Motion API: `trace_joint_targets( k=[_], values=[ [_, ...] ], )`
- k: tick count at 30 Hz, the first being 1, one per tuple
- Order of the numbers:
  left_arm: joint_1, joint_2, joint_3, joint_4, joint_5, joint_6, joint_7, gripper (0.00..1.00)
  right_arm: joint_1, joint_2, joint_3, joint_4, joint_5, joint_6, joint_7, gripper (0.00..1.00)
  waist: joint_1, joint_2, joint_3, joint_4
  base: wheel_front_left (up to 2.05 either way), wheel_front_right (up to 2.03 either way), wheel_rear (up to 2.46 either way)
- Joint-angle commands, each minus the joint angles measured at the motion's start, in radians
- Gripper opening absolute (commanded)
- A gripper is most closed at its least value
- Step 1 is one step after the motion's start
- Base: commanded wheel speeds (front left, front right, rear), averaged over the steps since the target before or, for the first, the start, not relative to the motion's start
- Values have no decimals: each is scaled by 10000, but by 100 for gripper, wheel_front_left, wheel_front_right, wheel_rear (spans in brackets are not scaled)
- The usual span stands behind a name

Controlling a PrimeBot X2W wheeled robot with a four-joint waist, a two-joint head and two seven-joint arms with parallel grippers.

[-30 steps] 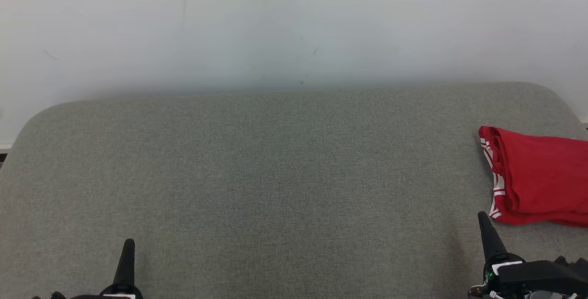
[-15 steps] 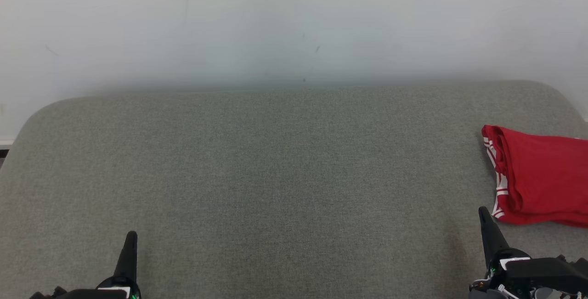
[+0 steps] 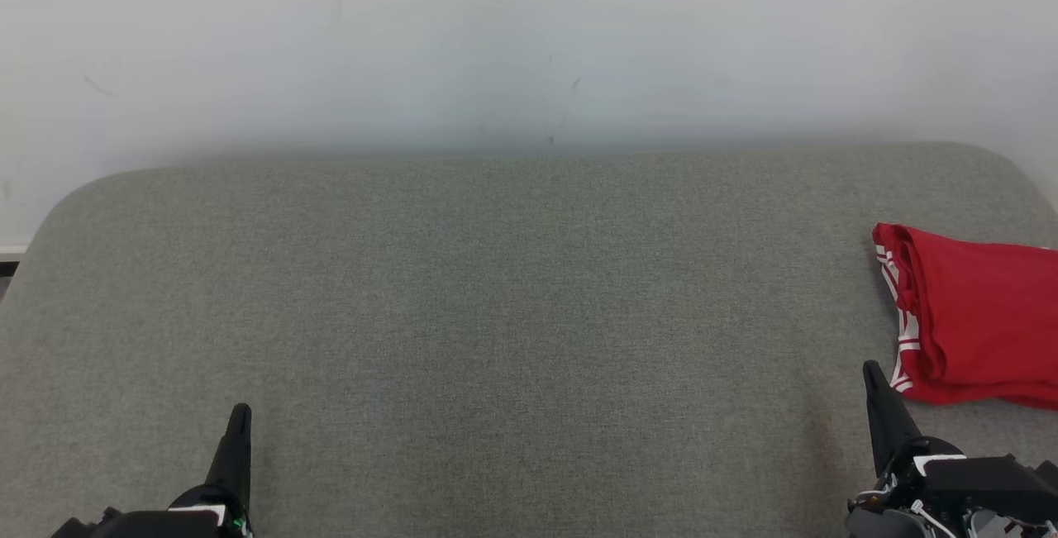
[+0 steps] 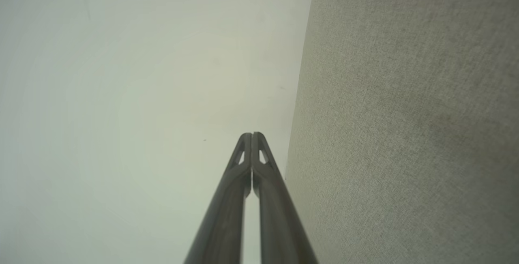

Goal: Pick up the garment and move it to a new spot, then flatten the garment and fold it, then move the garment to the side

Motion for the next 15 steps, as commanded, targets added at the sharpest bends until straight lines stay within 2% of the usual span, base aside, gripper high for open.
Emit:
trace_joint_targets(
  k=[1, 7, 15],
  values=[
    [-196, 51, 3, 4, -251, -26, 80, 0, -85, 25, -39, -63, 211, -19, 67, 0, 1, 0, 11, 9, 0, 0, 0],
    [-262, 52, -3, 21, -700, -28, 184, 0, -129, 49, -93, -104, 657, -21, 177, 0, 1, 0, 51, 38, 0, 0, 0],
    [-256, 50, 2, 20, -660, -28, 167, 0, -121, 46, -84, -95, 607, -21, 176, 0, 1, 0, 51, 38, 0, 0, 0]
  ],
)
